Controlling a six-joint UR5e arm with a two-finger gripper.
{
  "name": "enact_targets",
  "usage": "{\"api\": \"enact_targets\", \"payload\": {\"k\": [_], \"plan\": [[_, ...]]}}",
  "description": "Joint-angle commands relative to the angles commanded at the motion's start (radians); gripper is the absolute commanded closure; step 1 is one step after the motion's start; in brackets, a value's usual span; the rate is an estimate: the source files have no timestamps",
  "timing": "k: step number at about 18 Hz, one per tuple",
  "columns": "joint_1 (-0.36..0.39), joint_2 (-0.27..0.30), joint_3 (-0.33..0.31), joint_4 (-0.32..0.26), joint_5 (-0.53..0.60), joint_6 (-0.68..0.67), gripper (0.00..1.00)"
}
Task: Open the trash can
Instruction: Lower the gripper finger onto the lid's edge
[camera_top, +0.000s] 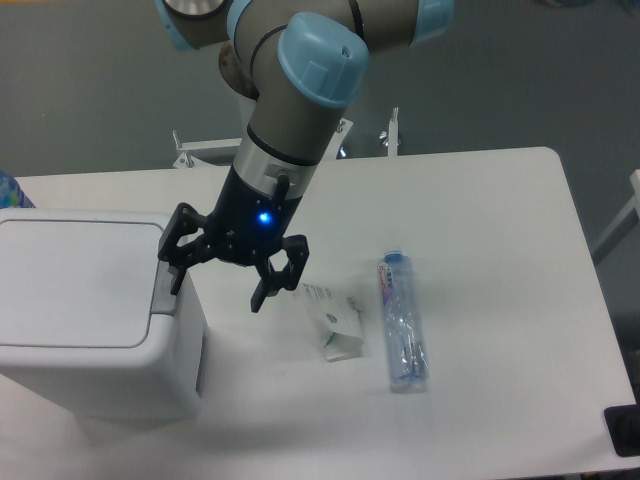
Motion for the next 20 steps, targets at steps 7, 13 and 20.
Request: {"api": "enact_targets", "payload": {"k": [7, 13, 20], "plan": [[-0.003, 0.003, -0.021, 0.0, 0.0, -0.002, 0.0], [-0.012, 0.003, -0.026, 0.002, 0.015, -0.002, 0.0], [-0.014, 0.0, -0.025, 0.003, 0.02, 0.0, 0.0]]}}
